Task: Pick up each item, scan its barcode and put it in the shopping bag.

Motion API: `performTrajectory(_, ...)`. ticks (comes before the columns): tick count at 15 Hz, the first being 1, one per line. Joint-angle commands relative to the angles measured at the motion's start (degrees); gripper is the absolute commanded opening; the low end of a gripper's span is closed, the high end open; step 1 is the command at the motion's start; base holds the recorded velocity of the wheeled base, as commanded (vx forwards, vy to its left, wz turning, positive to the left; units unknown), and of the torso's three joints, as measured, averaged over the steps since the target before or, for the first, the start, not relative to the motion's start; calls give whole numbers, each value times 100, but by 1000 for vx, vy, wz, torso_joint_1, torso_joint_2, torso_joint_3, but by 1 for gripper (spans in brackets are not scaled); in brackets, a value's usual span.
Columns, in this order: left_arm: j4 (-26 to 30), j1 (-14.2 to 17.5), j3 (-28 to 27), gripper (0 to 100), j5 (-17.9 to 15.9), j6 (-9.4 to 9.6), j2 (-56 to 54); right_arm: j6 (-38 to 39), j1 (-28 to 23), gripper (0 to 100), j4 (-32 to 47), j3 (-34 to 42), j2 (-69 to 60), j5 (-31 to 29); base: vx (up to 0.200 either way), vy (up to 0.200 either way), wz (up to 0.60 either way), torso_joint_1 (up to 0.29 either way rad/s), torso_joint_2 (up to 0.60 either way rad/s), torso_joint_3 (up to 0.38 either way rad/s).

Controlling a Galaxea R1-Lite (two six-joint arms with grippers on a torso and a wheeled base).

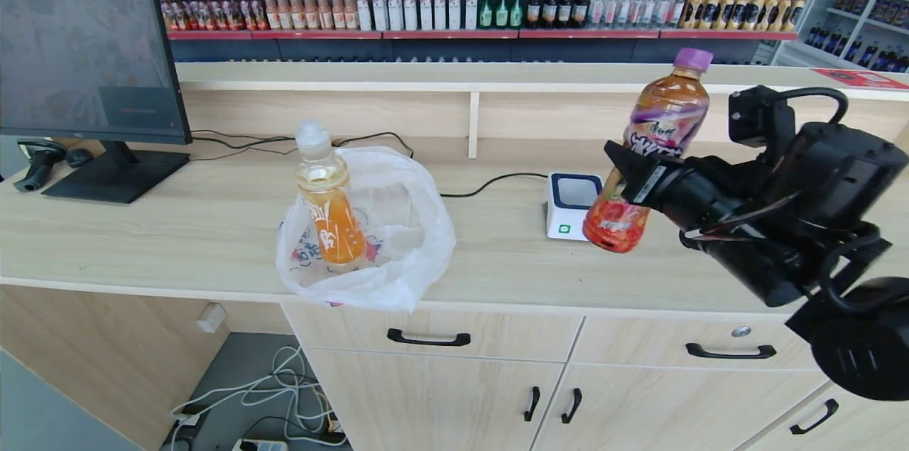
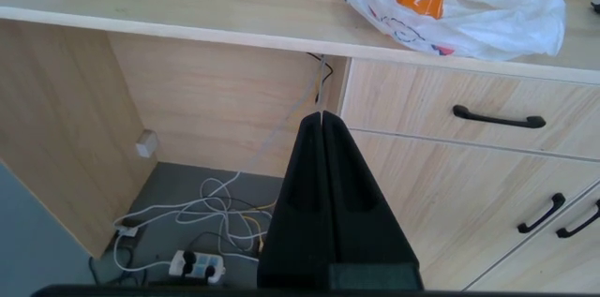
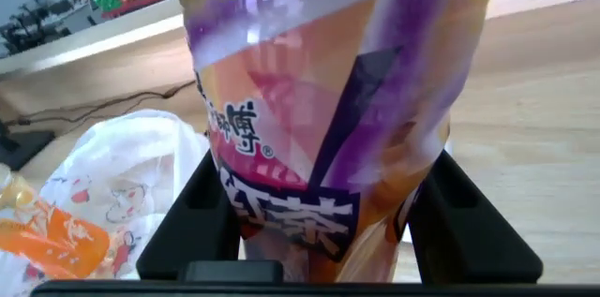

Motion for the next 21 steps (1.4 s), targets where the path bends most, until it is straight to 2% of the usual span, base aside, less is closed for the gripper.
performTrajectory(1,-4,0,0,0,2,-2,0,-791,167,0,-79,730,-1126,394,0,0,0,0,0,0)
performTrajectory(4,-4,0,0,0,2,-2,0,-1327,299,0,-97,1108,-1495,350,0,0,0,0,0,0)
performTrajectory(6,-4,0,0,0,2,-2,0,-1741,325,0,-79,1671,-1908,350,0,0,0,0,0,0)
performTrajectory(10,4,0,0,0,2,6,0,-1811,325,0,-88,1934,-2163,342,-200,0,0,4,2,2)
performTrajectory(15,4,0,0,0,2,-2,0,-1828,325,0,-71,2005,-2189,359,0,0,0,0,0,0)
performTrajectory(21,4,0,0,0,2,-11,0,-1820,325,0,-44,1934,-2189,359,0,200,0,5,3,2)
